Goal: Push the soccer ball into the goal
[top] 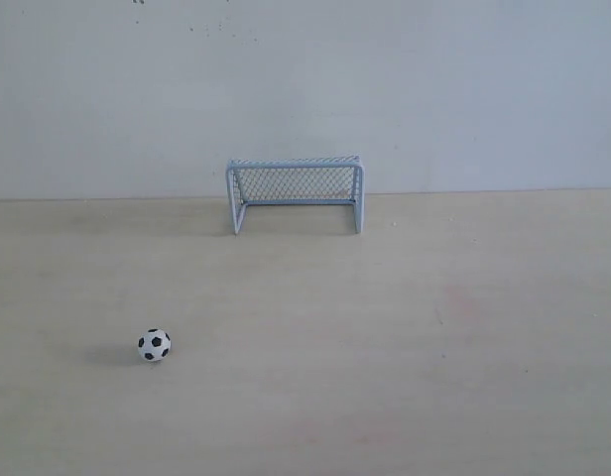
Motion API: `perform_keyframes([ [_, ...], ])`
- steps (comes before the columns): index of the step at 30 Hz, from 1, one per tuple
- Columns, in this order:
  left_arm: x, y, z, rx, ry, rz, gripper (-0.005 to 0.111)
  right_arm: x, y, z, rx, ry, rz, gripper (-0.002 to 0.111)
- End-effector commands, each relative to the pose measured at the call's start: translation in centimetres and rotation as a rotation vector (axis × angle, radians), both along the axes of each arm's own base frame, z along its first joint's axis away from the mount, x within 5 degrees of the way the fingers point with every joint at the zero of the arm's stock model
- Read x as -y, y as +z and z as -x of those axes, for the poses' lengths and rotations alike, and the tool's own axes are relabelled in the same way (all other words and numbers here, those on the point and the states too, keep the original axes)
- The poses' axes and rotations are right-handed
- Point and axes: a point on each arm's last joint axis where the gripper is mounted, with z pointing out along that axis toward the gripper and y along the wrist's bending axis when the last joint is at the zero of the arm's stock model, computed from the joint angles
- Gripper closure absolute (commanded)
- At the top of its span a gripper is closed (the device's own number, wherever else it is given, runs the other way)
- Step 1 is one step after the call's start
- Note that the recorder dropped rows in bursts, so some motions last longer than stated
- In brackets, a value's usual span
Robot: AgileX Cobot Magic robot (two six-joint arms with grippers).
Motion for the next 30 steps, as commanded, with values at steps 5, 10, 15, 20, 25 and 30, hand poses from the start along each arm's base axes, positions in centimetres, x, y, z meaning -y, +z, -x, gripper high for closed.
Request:
perform_keyframes([
  [5, 0.0, 1.2, 0.2, 0.113, -0.001, 0.038, 0.102, 0.0, 0.1, 0.0, 0.014, 0.003, 0.003, 0.109],
  [10, -0.1, 2.6, 0.6, 0.274, -0.004, 0.074, 0.102, 0.0, 0.1, 0.0, 0.014, 0.003, 0.003, 0.109],
  [15, -0.2, 4.9, 1.8, 0.492, -0.066, 0.266, 0.102, 0.0, 0.1, 0.0, 0.014, 0.003, 0.003, 0.109],
  [20, -0.1, 9.1, 0.6, 0.415, -0.075, 0.251, 0.102, 0.0, 0.1, 0.0, 0.011, 0.003, 0.003, 0.109],
  [25, 0.4, 14.9, -3.8, 0.08, -0.049, 0.011, 0.102, 0.0, 0.1, 0.0, 0.011, 0.003, 0.003, 0.109],
  [30, 2.2, 17.3, -9.0, -0.228, -0.181, -0.417, 0.102, 0.0, 0.1, 0.0, 0.011, 0.003, 0.003, 0.109],
])
